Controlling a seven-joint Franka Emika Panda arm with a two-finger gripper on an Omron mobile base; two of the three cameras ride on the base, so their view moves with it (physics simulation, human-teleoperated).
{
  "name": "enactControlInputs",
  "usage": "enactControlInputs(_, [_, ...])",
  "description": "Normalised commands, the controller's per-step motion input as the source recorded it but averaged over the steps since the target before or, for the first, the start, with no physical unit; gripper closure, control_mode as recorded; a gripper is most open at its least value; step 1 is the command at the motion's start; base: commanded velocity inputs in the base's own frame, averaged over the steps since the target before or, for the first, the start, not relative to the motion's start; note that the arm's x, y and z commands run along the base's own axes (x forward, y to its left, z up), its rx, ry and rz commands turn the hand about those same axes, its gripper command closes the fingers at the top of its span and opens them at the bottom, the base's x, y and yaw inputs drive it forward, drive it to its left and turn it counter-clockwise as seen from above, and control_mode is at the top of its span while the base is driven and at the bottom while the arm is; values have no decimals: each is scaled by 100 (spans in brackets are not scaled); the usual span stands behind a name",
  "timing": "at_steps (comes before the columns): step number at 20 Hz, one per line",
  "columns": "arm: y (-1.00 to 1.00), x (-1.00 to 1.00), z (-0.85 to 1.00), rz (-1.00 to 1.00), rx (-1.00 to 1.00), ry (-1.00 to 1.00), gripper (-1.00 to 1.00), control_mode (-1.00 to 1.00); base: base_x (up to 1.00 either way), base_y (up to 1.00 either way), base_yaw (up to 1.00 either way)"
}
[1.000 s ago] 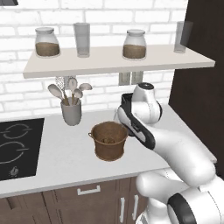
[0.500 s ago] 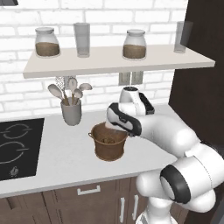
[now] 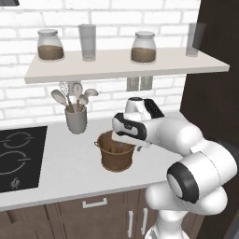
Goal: Open the cabinet, pick up the bread from the cabinet and place it in the basket. Then move the basket to the dining counter.
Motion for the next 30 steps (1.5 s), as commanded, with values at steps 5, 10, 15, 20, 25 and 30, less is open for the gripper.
enactControlInputs(5, [0, 0, -21, 0, 0, 0, -100, -100, 0, 0, 0])
enactControlInputs(10, [8, -1, -34, 0, 3, 0, -100, -100, 0, 0, 0])
enactControlInputs(15, [13, 0, -27, 0, 3, 0, 100, -100, 0, 0, 0])
enactControlInputs(20, [2, 0, 0, 0, 0, 0, 100, -100, 0, 0, 0])
enactControlInputs(25, [10, -7, 19, 0, 0, 0, 100, -100, 0, 0, 0])
enactControlInputs(30, [8, -31, 91, 0, -1, -6, 100, -100, 0, 0, 0])
